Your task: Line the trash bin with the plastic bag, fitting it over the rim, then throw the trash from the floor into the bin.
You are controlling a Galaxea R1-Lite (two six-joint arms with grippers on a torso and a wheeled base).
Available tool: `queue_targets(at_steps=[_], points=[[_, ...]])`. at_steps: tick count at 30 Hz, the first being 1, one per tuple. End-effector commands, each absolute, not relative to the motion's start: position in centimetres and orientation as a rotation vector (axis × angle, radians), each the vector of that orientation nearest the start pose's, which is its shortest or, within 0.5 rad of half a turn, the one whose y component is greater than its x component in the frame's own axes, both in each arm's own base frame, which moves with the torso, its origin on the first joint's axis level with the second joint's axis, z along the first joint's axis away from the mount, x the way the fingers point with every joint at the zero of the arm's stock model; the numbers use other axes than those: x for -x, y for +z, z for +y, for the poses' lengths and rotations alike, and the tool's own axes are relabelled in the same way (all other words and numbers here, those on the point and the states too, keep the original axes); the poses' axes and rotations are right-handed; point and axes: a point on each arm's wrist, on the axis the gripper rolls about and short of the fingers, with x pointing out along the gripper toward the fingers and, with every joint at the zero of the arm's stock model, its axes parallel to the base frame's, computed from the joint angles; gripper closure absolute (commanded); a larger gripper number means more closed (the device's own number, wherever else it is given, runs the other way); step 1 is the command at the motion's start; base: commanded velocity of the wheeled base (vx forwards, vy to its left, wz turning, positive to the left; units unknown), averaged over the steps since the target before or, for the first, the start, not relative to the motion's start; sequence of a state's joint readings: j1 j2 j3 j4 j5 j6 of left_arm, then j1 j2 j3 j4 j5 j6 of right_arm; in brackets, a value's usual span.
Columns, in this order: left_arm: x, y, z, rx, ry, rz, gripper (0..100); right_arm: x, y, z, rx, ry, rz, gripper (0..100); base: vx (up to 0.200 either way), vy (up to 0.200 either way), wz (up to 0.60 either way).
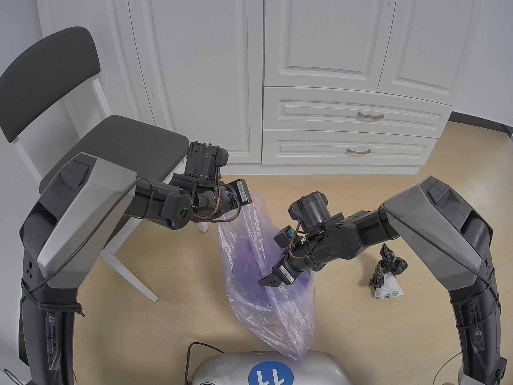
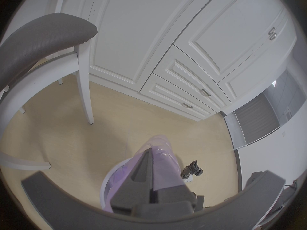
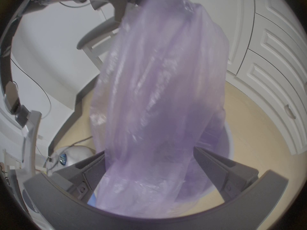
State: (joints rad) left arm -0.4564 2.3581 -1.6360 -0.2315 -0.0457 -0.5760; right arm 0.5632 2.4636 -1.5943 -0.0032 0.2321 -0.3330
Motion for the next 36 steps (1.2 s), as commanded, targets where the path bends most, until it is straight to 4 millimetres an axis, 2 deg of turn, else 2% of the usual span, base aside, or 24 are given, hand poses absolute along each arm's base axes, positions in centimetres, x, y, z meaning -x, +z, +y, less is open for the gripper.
queue_targets(at_steps=[1,5,6,10,15,17,20,24,27,32,33,36], points=[[-43.4,10.8,-21.3,0.454,-0.339,0.602,100,-40.2,2.2,24.9,0.475,0.859,0.747,0,0.000,0.000,0.00],[-43.4,10.7,-21.2,0.453,-0.336,0.602,100,-40.4,2.9,24.6,0.503,0.818,0.728,0,0.000,0.000,0.00],[-43.4,10.7,-21.2,0.452,-0.336,0.603,100,-40.4,3.1,24.5,0.504,0.814,0.723,100,0.000,0.000,0.00],[-43.6,10.1,-21.1,0.447,-0.331,0.616,100,-40.1,4.4,24.5,0.498,0.813,0.702,100,0.000,0.000,0.00],[-44.0,9.1,-20.8,0.430,-0.320,0.634,100,-40.7,4.4,23.5,0.490,0.789,0.707,100,0.000,0.000,0.00],[-44.2,8.5,-19.8,0.383,-0.309,0.663,100,-41.4,4.1,22.6,0.479,0.767,0.709,100,0.000,0.000,0.00],[-44.7,6.3,-18.3,0.257,-0.287,0.734,100,-42.6,3.8,21.3,0.466,0.732,0.709,100,0.000,0.000,0.00],[-44.4,5.4,-17.2,0.176,-0.285,0.775,100,-43.8,3.9,20.4,0.449,0.704,0.692,100,0.000,0.000,0.00],[-43.5,4.9,-16.1,0.064,-0.305,0.804,100,-45.9,3.3,19.4,0.429,0.666,0.665,100,0.000,0.000,0.00],[-43.6,3.9,-16.5,0.036,-0.322,0.807,100,-47.7,2.6,18.9,0.416,0.641,0.643,100,0.000,0.000,0.00],[-44.0,3.1,-16.9,0.037,-0.325,0.800,100,-48.4,2.2,18.9,0.400,0.627,0.631,100,0.000,0.000,0.00],[-44.6,2.3,-17.3,0.073,-0.306,0.770,100,-49.1,2.2,19.2,0.370,0.614,0.614,100,0.000,0.000,0.00]])
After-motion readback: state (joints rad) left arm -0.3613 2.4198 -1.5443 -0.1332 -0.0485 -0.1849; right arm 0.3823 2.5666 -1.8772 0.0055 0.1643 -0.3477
